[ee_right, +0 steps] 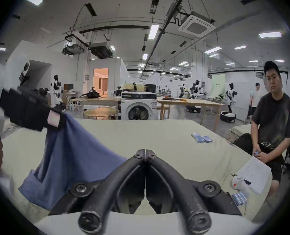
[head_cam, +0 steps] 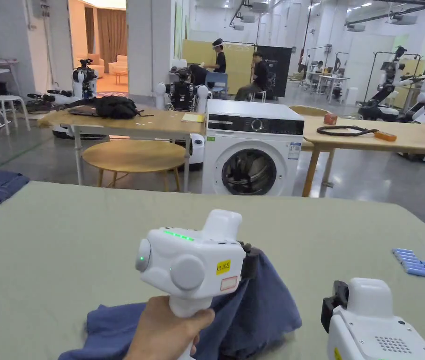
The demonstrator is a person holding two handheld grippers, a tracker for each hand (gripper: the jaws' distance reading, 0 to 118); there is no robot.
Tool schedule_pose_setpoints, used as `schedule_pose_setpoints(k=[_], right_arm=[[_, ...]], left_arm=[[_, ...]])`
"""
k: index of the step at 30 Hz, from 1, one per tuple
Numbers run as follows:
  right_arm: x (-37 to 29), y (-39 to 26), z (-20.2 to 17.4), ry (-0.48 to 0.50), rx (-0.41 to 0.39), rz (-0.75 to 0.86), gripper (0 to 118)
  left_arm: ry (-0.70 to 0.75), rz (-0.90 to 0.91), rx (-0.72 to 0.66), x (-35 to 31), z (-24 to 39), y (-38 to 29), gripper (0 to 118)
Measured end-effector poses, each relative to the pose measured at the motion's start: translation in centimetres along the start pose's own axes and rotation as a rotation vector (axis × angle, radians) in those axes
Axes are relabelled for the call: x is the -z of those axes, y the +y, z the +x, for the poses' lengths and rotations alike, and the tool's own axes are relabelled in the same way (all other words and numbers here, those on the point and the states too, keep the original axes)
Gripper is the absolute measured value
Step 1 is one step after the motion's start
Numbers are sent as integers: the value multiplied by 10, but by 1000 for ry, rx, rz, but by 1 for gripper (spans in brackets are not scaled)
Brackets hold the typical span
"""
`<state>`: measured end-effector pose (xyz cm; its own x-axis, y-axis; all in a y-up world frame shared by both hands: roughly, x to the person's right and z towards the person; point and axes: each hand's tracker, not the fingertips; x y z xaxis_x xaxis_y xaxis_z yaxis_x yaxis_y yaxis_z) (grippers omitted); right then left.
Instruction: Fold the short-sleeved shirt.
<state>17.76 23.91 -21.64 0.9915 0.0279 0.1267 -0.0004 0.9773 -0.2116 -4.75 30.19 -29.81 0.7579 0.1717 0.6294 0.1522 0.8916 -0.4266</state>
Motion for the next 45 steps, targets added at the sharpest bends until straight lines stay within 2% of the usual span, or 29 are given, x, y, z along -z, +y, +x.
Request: schedule_pose_setpoints(k=[6, 7, 8, 11, 12, 18, 20, 21, 23, 24, 33, 41, 43, 44, 45], right_arm=[[1, -14, 8, -18, 19, -46, 0], [1, -14, 7, -14, 19, -50, 0], [1, -15, 6, -8, 18, -54, 0], [1, -13, -1, 7, 10, -50, 0], [1, -11, -4, 16, 6, -45, 0], [2, -3, -24, 58, -2, -18, 0], [1, -3, -31, 78, -6, -8, 0], [1, -3, -35, 81, -9, -4, 0], [2, -3, -42, 95, -15, 3, 0], [2, -3, -45, 98, -11, 6, 0], [6, -4, -68, 151, -3, 11, 0], [11, -15, -76, 175, -23, -22, 0], [12, -19, -77, 177, -22, -35, 0], [13, -21, -78, 182, -22, -46, 0], [12, -23, -78, 186, -24, -52, 0]], left_arm=[[-21, -73, -24, 23, 10, -38, 0], [-25, -83, -29, 22, 10, -41, 11], [-23, -86, -30, 19, 9, -42, 27], [15, -22, -24, -3, 5, -42, 39], [51, 8, -23, -13, 3, -42, 47], [229, 100, -86, -70, -29, -59, 46], [319, 102, -105, -86, -42, -70, 43], [355, 101, -110, -94, -48, -76, 33], [415, 116, -128, -108, -60, -90, 3], [444, 107, -140, -113, -65, -94, 0], [583, 50, -162, -150, -96, -120, 0], [517, -259, -374, -175, -143, -161, 1], [531, -315, -432, -177, -152, -175, 31], [540, -350, -451, -176, -156, -183, 37], [531, -372, -469, -174, -158, -191, 38]])
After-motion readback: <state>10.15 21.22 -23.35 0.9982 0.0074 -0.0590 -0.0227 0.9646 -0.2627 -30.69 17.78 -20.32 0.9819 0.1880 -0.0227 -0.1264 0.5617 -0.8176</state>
